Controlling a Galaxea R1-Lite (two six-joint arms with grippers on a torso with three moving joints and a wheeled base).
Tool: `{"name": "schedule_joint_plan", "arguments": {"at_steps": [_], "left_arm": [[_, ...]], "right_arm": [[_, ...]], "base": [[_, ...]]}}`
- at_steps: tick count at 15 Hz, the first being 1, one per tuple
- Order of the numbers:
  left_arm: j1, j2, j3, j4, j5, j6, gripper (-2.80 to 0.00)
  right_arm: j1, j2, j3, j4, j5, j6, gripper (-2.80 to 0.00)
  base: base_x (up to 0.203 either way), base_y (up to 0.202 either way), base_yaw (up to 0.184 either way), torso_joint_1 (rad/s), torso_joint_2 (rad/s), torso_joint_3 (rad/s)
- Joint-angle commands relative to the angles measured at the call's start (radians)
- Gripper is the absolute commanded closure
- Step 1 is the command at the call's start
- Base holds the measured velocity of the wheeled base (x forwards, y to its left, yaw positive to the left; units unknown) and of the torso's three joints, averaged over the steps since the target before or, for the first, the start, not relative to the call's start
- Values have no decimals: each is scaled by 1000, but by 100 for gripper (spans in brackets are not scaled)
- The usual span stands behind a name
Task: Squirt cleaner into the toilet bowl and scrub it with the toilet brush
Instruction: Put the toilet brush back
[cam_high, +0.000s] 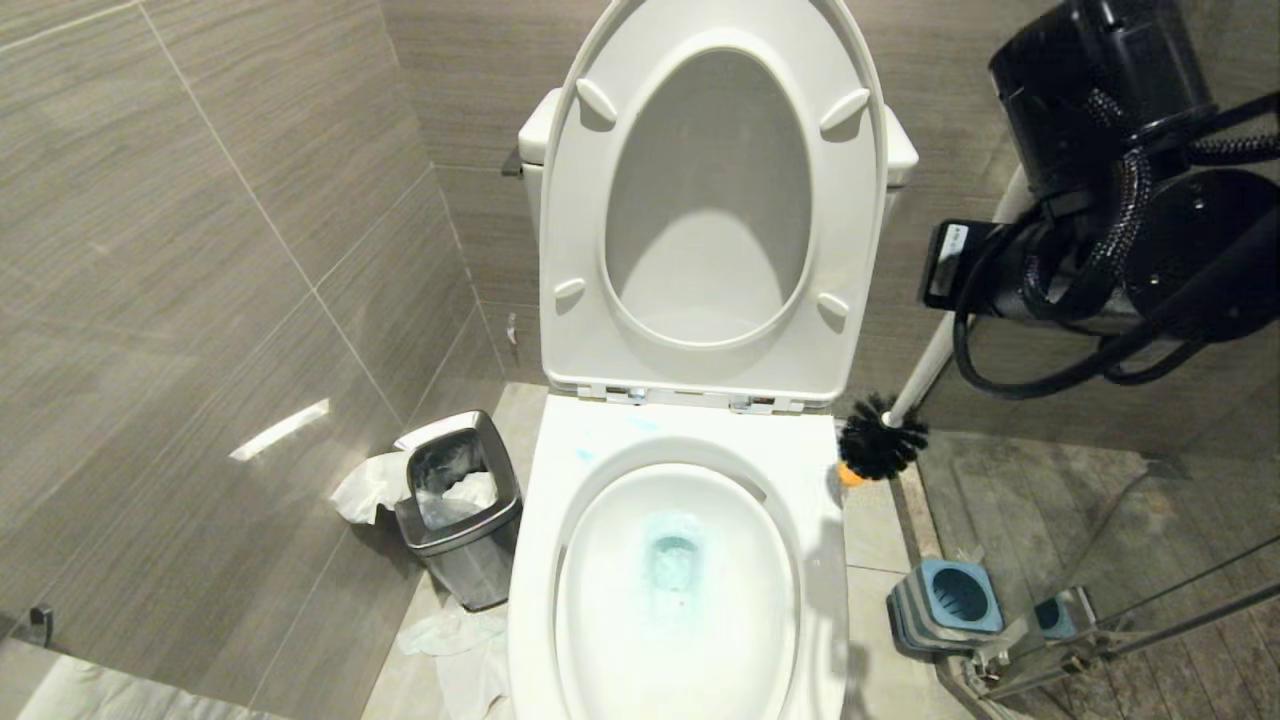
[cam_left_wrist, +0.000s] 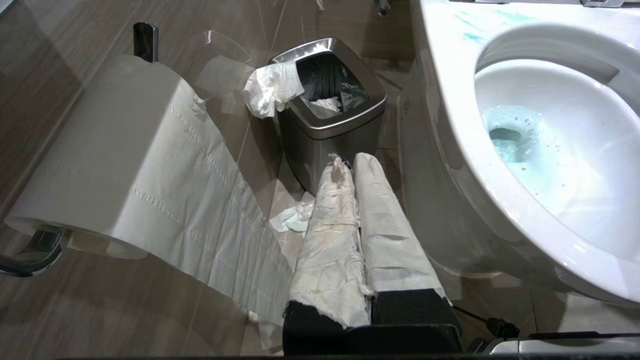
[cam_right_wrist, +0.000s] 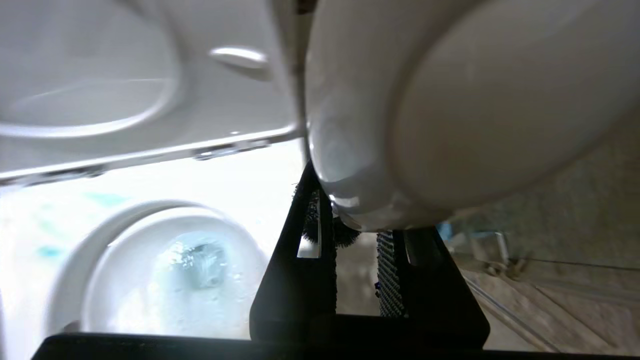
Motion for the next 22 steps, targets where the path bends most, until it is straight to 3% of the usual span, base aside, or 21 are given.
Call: {"name": "schedule_joint_plan", "arguments": {"at_steps": [1,8,13,15,22], "left_arm": [[1,2,0,1,0,0,0],[1,2,0,1,0,0,0],[1,2,0,1,0,0,0],[1,2,0,-1,0,0,0],[1,2,0,1,0,0,0]], "right_arm": [[-84,-41,107,-28,5,3,0],[-312,-83,451,-249,135,1,0],[-443,72,702,-633,221,-17,0],[-484,149,742,-741,245,-38,0],[-560,369,738,-920,272,-41,0]], "base": [[0,0,0,0,0,0],[0,0,0,0,0,0],[0,0,0,0,0,0],[0,0,0,0,0,0],[0,0,0,0,0,0]]}}
